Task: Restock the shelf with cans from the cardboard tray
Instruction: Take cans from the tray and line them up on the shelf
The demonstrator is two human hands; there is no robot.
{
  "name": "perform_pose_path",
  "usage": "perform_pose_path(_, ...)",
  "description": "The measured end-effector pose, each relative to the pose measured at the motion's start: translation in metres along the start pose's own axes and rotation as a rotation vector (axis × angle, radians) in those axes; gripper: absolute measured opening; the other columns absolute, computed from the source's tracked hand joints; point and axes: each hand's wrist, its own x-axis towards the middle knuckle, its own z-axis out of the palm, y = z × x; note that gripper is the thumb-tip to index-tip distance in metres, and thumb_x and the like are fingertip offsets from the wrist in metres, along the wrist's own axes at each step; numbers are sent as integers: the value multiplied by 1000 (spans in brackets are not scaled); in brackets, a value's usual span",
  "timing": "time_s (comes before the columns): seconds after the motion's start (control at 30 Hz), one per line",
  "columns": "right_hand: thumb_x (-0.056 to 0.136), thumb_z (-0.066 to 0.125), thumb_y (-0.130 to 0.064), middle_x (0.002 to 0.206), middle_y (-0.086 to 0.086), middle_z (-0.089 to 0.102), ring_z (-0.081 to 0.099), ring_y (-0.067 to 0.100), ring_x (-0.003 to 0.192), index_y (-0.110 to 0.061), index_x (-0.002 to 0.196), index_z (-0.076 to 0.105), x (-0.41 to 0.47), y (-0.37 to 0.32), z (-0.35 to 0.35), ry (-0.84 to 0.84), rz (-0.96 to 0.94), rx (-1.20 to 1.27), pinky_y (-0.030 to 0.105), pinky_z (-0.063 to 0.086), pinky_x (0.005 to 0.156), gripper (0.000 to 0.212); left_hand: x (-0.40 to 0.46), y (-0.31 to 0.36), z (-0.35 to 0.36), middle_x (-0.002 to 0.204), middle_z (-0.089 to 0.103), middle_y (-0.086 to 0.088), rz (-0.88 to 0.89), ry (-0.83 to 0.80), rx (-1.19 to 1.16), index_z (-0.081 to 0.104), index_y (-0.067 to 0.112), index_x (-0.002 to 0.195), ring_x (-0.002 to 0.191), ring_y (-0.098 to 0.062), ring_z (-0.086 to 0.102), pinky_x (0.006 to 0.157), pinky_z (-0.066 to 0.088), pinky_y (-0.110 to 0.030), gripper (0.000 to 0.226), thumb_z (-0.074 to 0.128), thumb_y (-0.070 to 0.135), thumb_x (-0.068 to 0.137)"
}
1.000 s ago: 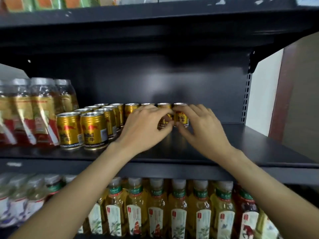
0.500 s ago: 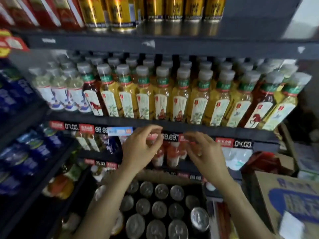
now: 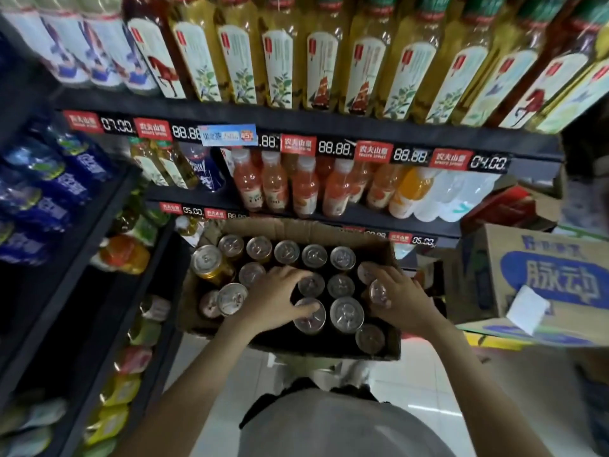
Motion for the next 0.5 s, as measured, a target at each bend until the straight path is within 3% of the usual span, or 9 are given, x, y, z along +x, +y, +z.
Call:
perform_pose_path(0.13, 76, 68, -31, 150, 1, 29, 30, 29, 135, -25, 147, 19, -20, 15, 6, -23, 100, -126, 45, 32, 102, 87, -4, 26, 22, 144, 34, 3, 107, -94, 129, 27, 27, 143, 132, -18, 30, 103, 27, -31, 84, 62, 62, 75)
perform_pose_path(0.23, 73, 75, -32, 146, 4, 37, 37, 30, 131, -18, 143, 29, -20, 16, 17, 67, 170, -93, 45, 34, 99, 85, 2, 40, 43, 145, 33, -1, 147, -106, 222, 19, 24, 146, 133, -22, 30, 108, 26, -36, 94, 64, 62, 73)
perform_pose_path(0.33, 63, 82, -36, 131, 7, 50, 45, 34, 117, -14, 129, 47, -19, 21, 28, 160, 168, -64, 45, 37, 89, 78, 11, 49, 62, 142, 39, -3, 131, -79, 276, 24, 19, 142, 129, -24, 38, 106, 30, -37, 92, 69, 57, 71)
perform_pose_path(0.5, 57, 85, -39, 129, -2, 51, 40, 27, 121, -20, 125, 49, -17, 26, 29, 221, 189, 165, 44, 35, 94, 80, 21, 54, 67, 126, 56, 2, 66, 10, 192, 42, 19, 127, 114, -19, 53, 92, 38, -31, 75, 74, 52, 68)
